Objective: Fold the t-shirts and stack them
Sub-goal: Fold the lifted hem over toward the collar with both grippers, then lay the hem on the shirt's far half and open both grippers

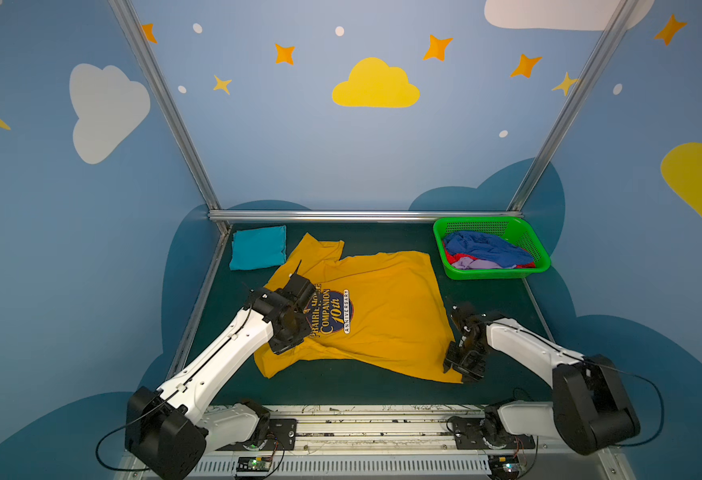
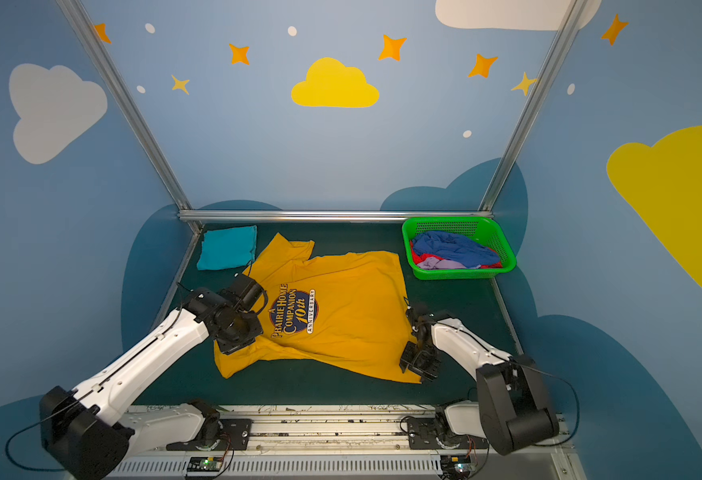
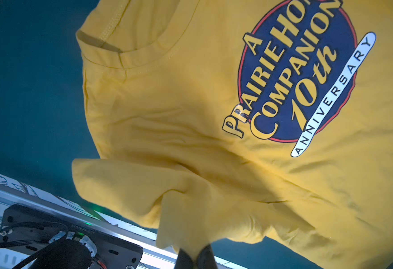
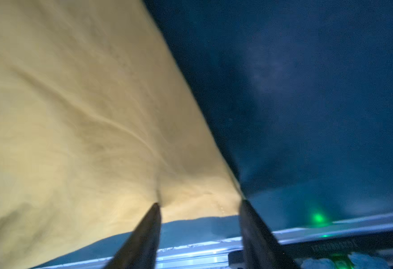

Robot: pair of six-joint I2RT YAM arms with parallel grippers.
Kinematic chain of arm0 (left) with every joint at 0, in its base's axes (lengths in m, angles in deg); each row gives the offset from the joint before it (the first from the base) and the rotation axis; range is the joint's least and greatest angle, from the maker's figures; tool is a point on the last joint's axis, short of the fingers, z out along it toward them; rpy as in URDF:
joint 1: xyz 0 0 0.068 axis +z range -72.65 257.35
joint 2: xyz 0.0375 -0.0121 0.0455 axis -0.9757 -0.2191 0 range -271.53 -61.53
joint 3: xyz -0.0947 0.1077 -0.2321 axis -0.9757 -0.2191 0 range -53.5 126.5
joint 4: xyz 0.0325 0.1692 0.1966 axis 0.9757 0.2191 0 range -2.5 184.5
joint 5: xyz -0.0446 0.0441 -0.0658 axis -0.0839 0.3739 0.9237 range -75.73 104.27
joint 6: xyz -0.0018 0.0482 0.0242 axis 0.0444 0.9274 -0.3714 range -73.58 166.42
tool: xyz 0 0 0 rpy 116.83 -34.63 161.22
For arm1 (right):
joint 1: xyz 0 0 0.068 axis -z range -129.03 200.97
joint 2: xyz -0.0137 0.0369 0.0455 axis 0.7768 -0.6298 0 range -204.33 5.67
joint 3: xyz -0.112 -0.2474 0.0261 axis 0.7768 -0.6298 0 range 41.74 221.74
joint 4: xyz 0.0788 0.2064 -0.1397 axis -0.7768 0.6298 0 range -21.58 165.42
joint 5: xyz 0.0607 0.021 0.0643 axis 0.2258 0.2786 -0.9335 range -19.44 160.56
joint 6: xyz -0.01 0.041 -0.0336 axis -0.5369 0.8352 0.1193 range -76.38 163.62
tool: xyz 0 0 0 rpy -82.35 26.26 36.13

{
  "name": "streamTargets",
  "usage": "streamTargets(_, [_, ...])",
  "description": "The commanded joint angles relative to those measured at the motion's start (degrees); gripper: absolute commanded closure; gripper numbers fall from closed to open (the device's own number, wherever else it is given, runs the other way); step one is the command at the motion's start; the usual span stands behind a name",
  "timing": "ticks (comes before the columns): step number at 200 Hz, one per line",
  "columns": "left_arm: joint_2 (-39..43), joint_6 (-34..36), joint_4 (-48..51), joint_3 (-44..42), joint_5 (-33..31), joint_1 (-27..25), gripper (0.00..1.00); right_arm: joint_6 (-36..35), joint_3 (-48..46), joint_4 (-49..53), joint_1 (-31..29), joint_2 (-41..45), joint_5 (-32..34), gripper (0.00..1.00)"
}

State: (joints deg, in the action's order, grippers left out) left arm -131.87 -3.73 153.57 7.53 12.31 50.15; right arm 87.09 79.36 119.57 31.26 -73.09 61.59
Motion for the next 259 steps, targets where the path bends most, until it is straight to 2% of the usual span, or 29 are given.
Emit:
streamTargets(1, [-1.38,3.36,0.56,1.44,0.44,1.29,0.96,0.89,0.69,-1.62,0.19,-2.07,-5.57,1.0])
streamTargets(15, [-2.36,4.15,0.43,1.71,0.92,2.1,0.96,1.18,0.64,-2.14,0.43,-1.53,-5.55,1.0])
streamTargets(52, [-5.66,7.22,0.01,4.11,3.81,3.29,0.96,-1.04,7.86,0.79,4.09,0.8,-5.13,1.0])
streamTargets(87, [-9.07,9.32,-0.23,6.44,4.88,3.29,0.96,-4.19,14.93,2.5,8.76,-1.98,-5.34,1.0])
streamTargets(132, [-15.6,13.11,2.02,12.81,0.29,3.47,0.96,-5.98,21.32,1.21,12.52,-7.87,-5.97,1.0])
streamTargets(187, [-25.51,17.59,5.08,24.97,-8.54,3.5,0.96,-6.02,26.58,-1.2,13.35,-13.61,-6.32,1.0])
streamTargets(259, [-32.71,18.82,5.22,30.33,-11.73,3.49,0.96,-6.55,32.11,-2.01,13.21,-18.44,-4.45,1.0])
